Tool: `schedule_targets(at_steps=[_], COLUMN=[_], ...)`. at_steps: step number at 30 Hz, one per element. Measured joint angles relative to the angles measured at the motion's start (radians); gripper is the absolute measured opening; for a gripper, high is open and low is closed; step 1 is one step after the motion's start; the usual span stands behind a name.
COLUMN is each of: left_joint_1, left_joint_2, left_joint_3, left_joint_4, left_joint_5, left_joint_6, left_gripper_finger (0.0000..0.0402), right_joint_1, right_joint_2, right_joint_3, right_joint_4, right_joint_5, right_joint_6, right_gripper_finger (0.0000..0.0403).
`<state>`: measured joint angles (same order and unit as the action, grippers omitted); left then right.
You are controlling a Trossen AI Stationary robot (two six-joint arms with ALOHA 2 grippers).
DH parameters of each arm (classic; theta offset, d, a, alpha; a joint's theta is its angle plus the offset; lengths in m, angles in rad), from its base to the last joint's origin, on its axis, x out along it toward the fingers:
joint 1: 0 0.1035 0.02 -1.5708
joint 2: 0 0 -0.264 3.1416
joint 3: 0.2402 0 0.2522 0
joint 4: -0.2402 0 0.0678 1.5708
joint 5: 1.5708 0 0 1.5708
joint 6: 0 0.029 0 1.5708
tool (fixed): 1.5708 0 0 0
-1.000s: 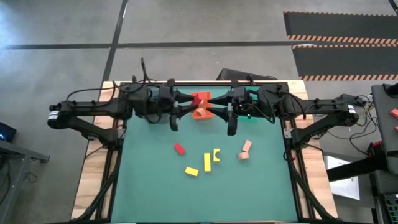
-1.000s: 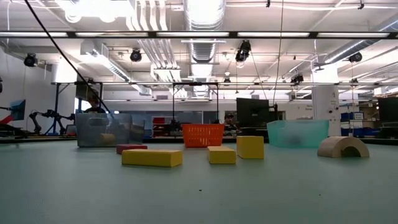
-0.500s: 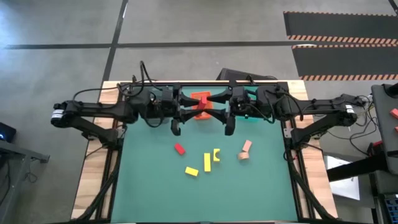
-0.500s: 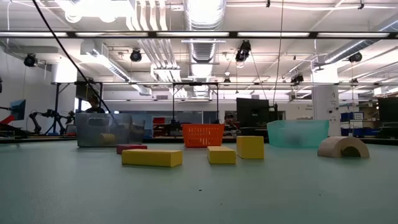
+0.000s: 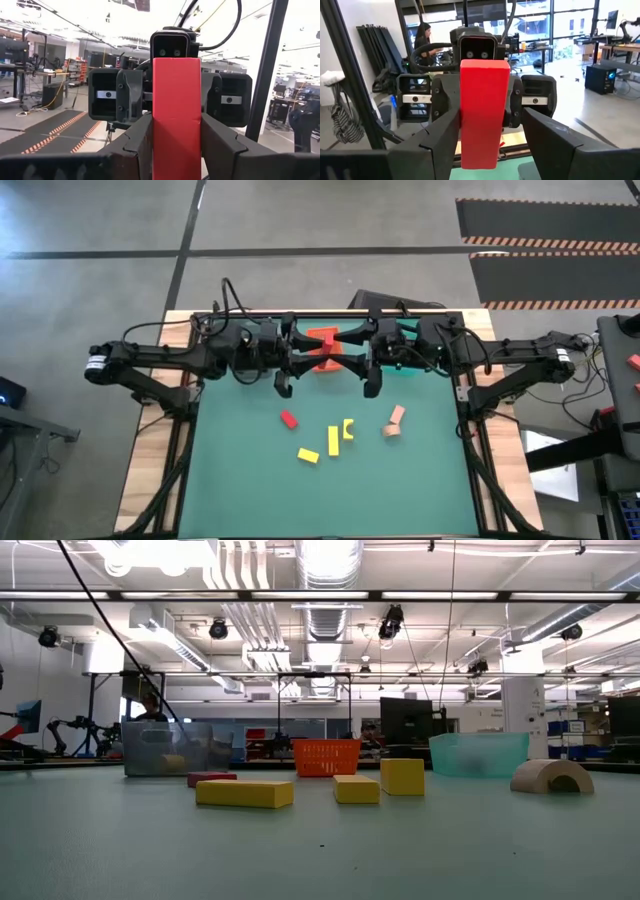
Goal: Sort & place blocks by color
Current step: Put the red block into the green bin
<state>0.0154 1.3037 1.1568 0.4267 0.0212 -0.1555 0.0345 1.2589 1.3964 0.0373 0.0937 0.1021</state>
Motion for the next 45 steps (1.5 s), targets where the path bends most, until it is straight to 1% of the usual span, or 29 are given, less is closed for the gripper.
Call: schedule_targets(at_steps=[7,11,22,25,30,32,34,38,40,42,45], left_joint_1=[0.000,0.000,0.000,0.000,0.000,0.000,0.000,0.000,0.003,0.003,0.003], left_joint_2=[0.009,0.011,0.027,0.027,0.027,0.027,0.027,0.027,0.027,0.026,0.022], left_joint_3=[-0.004,-0.001,0.002,0.002,0.002,0.001,0.001,0.000,0.000,0.000,-0.001], left_joint_4=[-0.033,-0.006,0.017,0.017,0.013,0.013,0.012,0.008,0.001,-0.016,-0.048], left_joint_5=[-0.005,-0.004,-0.004,-0.004,0.000,0.000,0.000,-0.002,-0.002,-0.002,-0.002], left_joint_6=[0.003,-0.006,-0.023,-0.023,-0.020,-0.019,-0.021,-0.031,-0.050,-0.052,-0.053], left_gripper_finger=[0.0116,0.0116,0.0116,0.0116,0.0116,0.0116,0.0132,0.0196,0.0221,0.0238,0.0247], right_joint_1=[0.000,0.000,0.000,0.000,0.000,0.000,0.000,0.000,-0.001,-0.007,-0.027], right_joint_2=[-0.024,-0.029,0.001,0.004,0.004,0.004,0.004,0.004,0.001,-0.003,-0.013], right_joint_3=[0.003,0.003,0.003,0.003,0.003,0.003,0.003,0.003,0.003,0.003,0.009], right_joint_4=[0.008,0.008,0.002,0.006,0.006,0.005,0.006,0.003,-0.003,-0.016,-0.074], right_joint_5=[0.001,0.004,0.011,0.012,0.009,0.008,0.008,0.012,0.013,0.012,0.012], right_joint_6=[0.044,0.063,0.043,0.030,0.017,0.017,0.014,0.008,0.008,0.018,0.062], right_gripper_finger=[0.0208,0.0208,0.0204,0.0184,0.0124,0.0121,0.0121,0.0121,0.0121,0.0121,0.0121])
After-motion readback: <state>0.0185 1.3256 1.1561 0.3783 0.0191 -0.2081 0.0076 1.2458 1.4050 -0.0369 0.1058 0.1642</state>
